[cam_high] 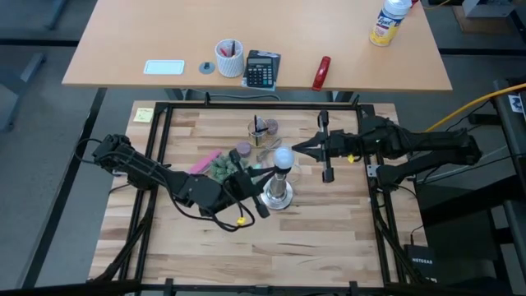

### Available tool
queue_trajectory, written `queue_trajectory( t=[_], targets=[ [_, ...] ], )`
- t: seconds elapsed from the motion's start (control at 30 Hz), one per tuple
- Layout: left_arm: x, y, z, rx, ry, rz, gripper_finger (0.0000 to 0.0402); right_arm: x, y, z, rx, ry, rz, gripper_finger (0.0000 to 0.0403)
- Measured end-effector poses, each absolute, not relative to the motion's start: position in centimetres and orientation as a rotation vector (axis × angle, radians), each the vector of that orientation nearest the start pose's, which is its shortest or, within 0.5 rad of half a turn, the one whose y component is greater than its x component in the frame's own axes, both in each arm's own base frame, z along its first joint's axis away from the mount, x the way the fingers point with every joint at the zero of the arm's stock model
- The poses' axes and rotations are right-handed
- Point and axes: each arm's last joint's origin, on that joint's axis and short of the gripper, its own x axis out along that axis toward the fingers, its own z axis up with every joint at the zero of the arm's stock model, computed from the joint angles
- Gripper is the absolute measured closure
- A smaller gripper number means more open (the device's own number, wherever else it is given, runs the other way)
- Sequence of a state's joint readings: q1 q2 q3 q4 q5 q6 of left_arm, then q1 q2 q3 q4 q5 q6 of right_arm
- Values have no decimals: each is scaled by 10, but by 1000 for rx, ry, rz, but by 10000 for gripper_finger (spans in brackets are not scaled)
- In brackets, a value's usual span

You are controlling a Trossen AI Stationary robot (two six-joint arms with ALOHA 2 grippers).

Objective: Screw lightbulb
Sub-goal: Insert the lightbulb into the lamp

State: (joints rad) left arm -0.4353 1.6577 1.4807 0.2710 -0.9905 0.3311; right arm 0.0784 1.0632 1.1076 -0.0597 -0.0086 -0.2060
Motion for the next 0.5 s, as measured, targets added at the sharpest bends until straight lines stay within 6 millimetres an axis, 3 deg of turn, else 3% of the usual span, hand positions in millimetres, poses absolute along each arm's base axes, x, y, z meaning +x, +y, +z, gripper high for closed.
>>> queue_trajectory(
  t=[0.5],
  targets=[
    [351, -135, 389, 279, 59, 686, 400, 229, 21, 403, -174, 6, 199, 386]
  ],
)
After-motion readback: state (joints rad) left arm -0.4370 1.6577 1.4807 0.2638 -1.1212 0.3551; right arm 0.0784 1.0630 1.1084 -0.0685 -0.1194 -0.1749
